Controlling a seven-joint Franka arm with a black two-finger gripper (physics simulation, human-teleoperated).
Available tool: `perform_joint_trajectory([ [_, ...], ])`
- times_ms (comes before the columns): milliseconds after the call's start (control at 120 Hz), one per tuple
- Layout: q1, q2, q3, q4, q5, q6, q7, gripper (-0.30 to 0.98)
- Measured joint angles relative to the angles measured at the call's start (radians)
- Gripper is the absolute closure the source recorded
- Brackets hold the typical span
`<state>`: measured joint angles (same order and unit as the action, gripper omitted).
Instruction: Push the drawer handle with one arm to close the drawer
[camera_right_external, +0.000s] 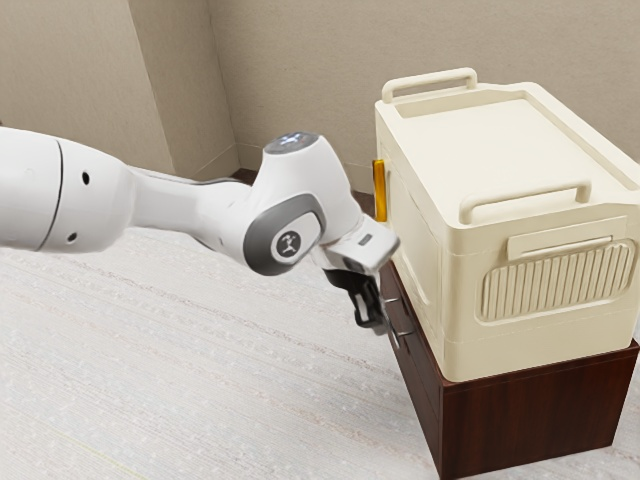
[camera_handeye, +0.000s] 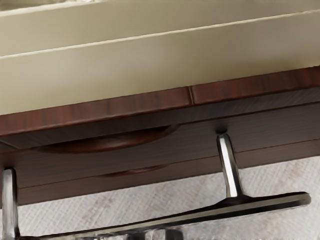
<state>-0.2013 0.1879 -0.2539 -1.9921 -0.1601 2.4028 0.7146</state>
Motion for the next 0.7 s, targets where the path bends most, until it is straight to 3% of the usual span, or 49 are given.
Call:
perform_joint_trajectory([
  [167, -0.004, -0.129, 0.083, -0.066, -0.021, -0.114, -0.019, 0.78],
  [342, 0.012, -0.177, 0.200, 0.125, 0.054, -0.404, -0.095, 0.76],
  [542, 0.067, -0.228, 0.278, 0.291, 0.137, -0.649, -0.207, 0.35],
  [700, 0.065, -0.233, 0.295, 0.306, 0.156, -0.728, -0.288, 0.16],
])
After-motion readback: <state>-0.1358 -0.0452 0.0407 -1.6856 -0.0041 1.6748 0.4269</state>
